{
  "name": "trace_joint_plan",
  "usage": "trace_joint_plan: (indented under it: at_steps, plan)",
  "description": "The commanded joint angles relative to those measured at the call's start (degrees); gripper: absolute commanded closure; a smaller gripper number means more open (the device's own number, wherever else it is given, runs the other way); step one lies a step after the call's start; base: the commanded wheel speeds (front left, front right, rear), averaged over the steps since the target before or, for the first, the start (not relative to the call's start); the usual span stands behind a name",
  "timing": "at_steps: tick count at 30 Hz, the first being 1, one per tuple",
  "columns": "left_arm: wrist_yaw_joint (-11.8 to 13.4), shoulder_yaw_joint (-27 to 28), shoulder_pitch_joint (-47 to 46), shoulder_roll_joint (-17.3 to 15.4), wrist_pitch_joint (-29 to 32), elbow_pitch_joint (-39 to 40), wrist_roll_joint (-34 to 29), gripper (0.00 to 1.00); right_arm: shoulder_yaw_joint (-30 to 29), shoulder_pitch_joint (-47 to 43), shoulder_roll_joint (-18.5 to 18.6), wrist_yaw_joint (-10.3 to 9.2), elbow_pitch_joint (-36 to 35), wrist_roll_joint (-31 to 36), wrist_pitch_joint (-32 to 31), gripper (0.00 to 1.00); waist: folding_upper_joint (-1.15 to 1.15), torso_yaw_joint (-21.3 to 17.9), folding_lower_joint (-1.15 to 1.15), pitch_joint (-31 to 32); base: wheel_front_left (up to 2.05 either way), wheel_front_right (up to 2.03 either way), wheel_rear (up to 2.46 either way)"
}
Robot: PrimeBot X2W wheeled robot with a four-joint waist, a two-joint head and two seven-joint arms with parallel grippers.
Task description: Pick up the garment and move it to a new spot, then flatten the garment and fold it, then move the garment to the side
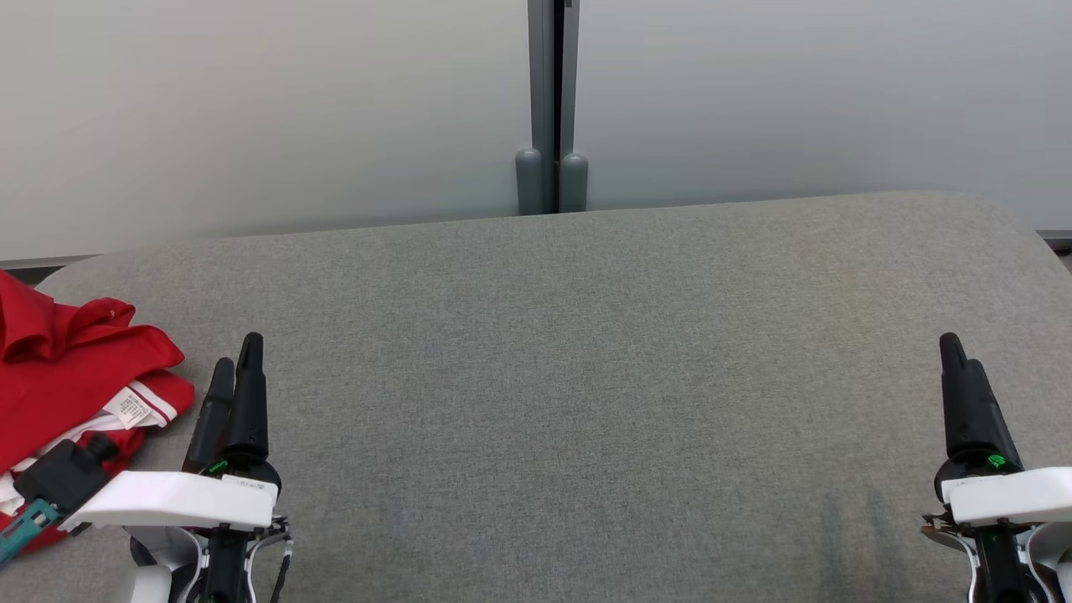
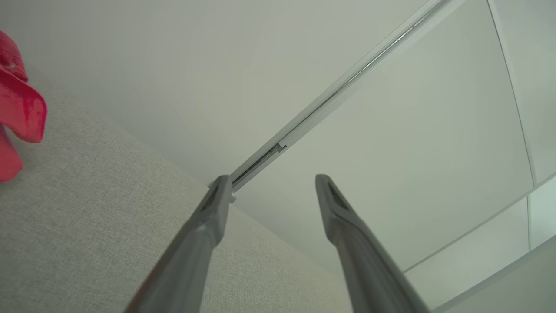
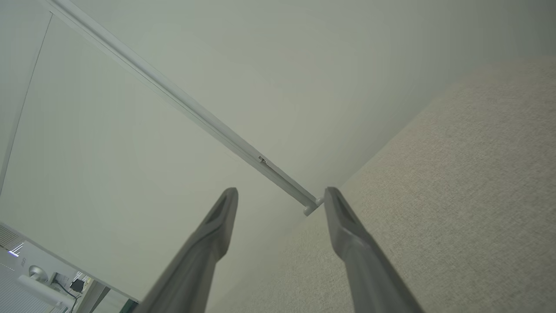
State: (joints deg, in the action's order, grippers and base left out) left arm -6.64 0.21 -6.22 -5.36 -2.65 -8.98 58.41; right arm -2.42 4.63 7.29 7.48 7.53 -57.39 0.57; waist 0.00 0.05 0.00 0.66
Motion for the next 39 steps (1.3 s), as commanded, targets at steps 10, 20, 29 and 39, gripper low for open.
trace_joint_plan:
  at_steps: [10, 20, 29, 39]
  plan:
    - [1.09, -1.18, 0.62, -1.98, -2.25, 1.37, -10.66, 0.00, 1.88, -0.42, 1.65, 0.02, -2.17, 10.86, 0.91, 0.00, 0.00, -0.09, 0.00, 0.60, 0.00, 0.00, 0.00]
    - [1.78, -2.29, 2.87, -2.94, -4.03, 0.23, -18.62, 0.00, 2.79, -2.49, 1.37, 0.02, -2.20, 20.22, 1.69, 0.00, 0.00, -0.21, 0.00, 1.30, 0.00, 0.00, 0.00]
    - [2.73, -3.42, 4.55, -3.64, -5.47, -0.81, -25.47, 0.00, 3.84, -3.99, 1.40, 0.01, -0.87, 26.88, 1.93, 0.00, 0.00, -0.39, 0.00, 2.03, 0.00, 0.00, 0.00]
    - [3.69, -4.50, 5.43, -4.32, -6.95, -1.93, -32.36, 0.00, 4.25, -4.78, 1.46, 0.01, 0.87, 33.06, 2.70, 0.00, 0.00, -0.35, 0.00, 2.64, 0.00, 0.00, 0.00]
